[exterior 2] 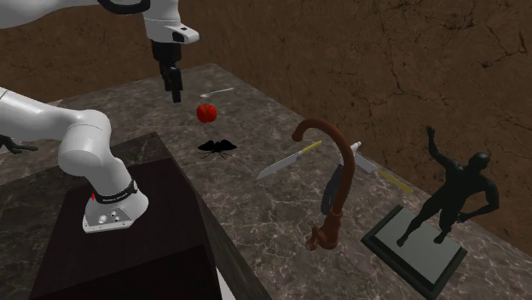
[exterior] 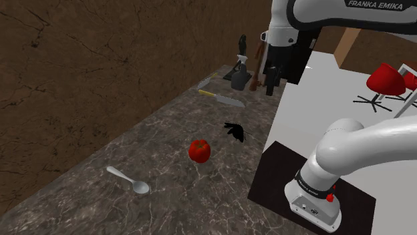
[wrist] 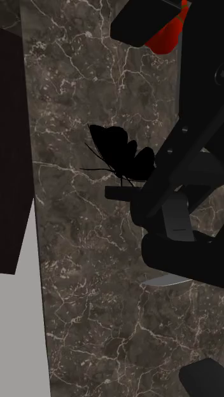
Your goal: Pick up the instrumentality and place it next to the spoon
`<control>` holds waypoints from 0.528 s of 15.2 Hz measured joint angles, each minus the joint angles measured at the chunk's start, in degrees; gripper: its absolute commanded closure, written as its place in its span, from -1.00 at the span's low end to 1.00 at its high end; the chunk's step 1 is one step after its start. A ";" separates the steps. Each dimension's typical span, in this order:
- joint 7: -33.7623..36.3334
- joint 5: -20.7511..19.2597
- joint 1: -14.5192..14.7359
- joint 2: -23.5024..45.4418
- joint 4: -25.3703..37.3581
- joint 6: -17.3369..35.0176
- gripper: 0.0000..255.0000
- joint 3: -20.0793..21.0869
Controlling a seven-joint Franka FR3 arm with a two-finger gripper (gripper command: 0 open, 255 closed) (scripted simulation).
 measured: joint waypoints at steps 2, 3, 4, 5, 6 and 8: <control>-0.33 -0.22 -0.10 0.79 -0.10 0.87 -1.00 -0.26; -0.79 -0.52 -0.24 1.94 -0.11 2.04 -1.00 -0.63; -1.19 -0.75 -0.35 3.29 -0.18 3.46 -1.00 -0.93; -1.90 -1.19 -0.57 4.92 0.14 4.80 -1.00 -1.50; -2.78 -1.74 -0.85 6.76 0.43 6.36 -1.00 -2.21; -3.94 -2.33 -1.18 10.07 0.80 9.35 -1.00 -3.12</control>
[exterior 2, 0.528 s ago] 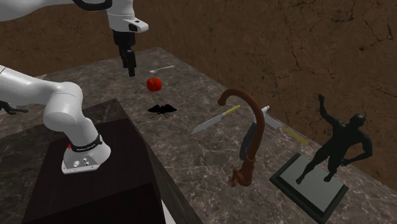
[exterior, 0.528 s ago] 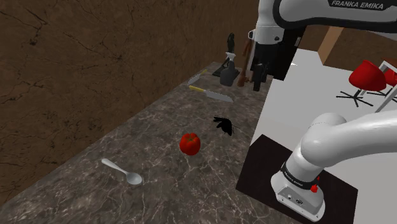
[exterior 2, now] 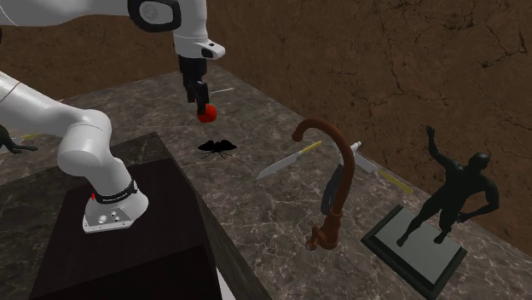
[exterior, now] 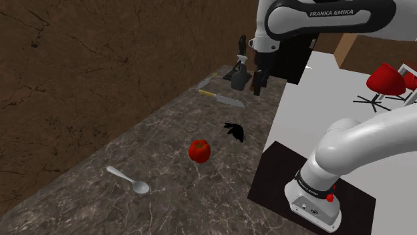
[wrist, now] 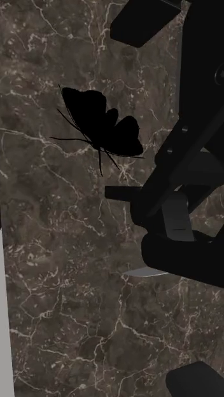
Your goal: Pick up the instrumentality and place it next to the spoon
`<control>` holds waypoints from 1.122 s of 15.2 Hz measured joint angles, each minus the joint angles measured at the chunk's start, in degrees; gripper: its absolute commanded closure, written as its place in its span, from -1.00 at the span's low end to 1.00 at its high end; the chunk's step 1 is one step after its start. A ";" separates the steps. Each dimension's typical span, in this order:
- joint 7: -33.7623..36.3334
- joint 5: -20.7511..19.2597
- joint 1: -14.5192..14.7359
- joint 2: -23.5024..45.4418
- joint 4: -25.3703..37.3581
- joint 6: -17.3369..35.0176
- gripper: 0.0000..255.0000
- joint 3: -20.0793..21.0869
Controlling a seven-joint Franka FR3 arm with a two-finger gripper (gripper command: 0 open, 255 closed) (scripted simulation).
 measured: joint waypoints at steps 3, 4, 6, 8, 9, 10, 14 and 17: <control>-1.82 -0.78 -0.48 5.98 1.49 4.59 -1.00 -1.39; -2.38 -0.96 -0.62 8.11 2.42 5.85 -1.00 -1.80; -3.48 -1.20 -0.85 12.13 3.74 8.61 -1.00 -2.57; -4.31 -1.17 -0.92 16.33 5.97 10.63 -1.00 -3.07; -4.97 -1.22 -1.07 18.30 6.85 11.76 -1.00 -3.47; -5.82 -1.33 -1.32 20.18 7.54 12.98 -1.00 -4.00; -8.30 -0.99 -1.86 28.95 12.97 16.43 -1.00 -5.28; -9.96 -0.40 -2.23 35.15 17.48 18.17 -1.00 -5.87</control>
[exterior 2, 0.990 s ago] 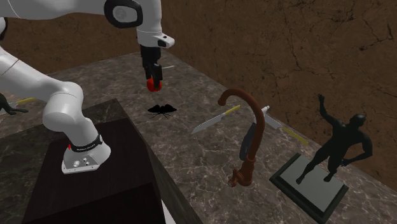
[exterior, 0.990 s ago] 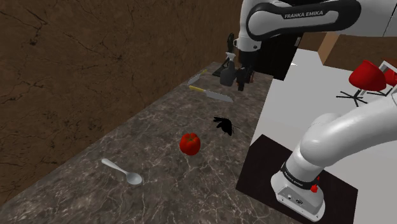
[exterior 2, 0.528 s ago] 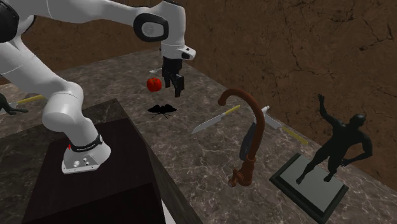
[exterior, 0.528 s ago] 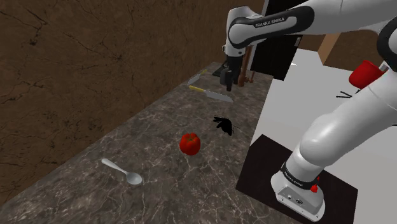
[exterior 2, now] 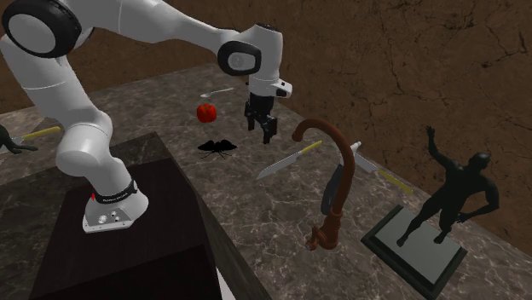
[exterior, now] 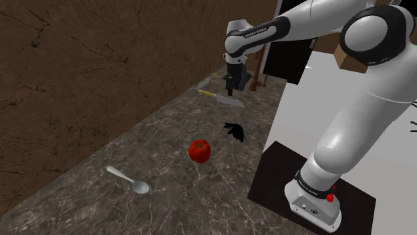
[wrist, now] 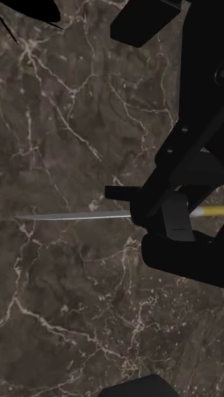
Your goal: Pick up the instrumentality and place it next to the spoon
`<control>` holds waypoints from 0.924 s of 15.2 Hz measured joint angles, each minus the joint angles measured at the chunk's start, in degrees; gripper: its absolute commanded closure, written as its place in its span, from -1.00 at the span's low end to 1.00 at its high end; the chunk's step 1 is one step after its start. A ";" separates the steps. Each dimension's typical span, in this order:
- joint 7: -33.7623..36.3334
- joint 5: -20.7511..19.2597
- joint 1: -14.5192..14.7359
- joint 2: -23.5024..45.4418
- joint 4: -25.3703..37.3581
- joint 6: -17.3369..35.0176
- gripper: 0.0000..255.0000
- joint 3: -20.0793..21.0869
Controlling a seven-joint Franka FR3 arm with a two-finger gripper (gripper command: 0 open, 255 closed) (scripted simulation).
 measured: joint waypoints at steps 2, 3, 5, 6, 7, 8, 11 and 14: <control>-1.43 0.52 -0.46 4.60 3.90 0.74 -1.00 -0.43; -2.11 0.80 -0.71 7.02 6.02 1.03 -1.00 -0.60; -3.07 1.40 -1.07 11.55 9.90 1.70 -1.00 -0.72; -3.70 1.64 -1.36 13.40 11.46 1.96 -1.00 -0.80; -4.24 1.95 -1.62 15.68 13.92 1.79 -1.00 -0.84; -4.86 2.21 -1.96 17.71 15.83 1.92 -1.00 -0.90; -5.98 2.92 -2.66 23.49 21.93 1.60 -1.00 -0.85; -5.96 3.06 -2.65 24.76 21.30 3.46 -1.00 -0.73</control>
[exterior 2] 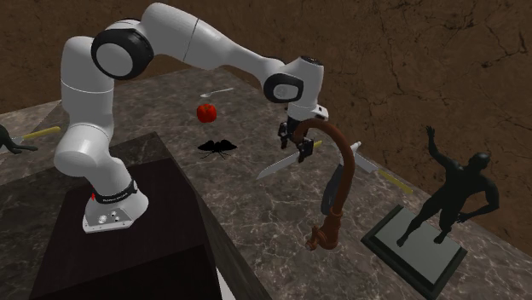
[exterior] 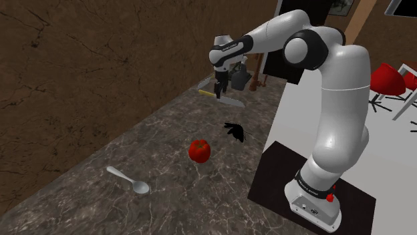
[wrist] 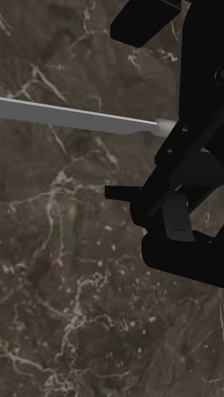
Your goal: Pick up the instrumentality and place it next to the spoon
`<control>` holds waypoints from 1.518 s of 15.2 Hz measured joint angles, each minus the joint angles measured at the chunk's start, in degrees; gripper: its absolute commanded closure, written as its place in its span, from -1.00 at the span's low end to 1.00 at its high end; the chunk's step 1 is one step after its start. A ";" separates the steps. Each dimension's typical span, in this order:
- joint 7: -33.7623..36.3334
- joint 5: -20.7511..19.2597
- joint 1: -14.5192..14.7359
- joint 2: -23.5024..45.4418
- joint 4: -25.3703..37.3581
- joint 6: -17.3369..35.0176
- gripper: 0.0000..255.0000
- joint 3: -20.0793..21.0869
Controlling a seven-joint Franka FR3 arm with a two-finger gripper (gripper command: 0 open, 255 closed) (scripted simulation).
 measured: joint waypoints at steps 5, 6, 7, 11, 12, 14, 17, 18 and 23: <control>-0.03 0.11 -0.05 1.04 -2.00 3.04 -1.00 0.05; -0.04 0.11 -0.06 1.02 -2.11 3.14 -1.00 0.05; -0.05 0.11 -0.06 1.02 -2.16 3.21 -1.00 0.04; -0.06 0.11 -0.07 1.02 -2.22 3.27 1.00 0.04; -0.06 0.11 -0.07 1.02 -2.21 3.27 1.00 0.04; -0.06 0.11 -0.07 1.02 -2.22 3.27 1.00 0.04; -0.06 0.11 -0.07 1.00 -2.20 3.27 1.00 0.04; -0.06 0.11 -0.07 1.01 -2.20 3.27 1.00 0.04; -0.06 0.06 -0.05 0.57 -1.86 2.47 1.00 0.02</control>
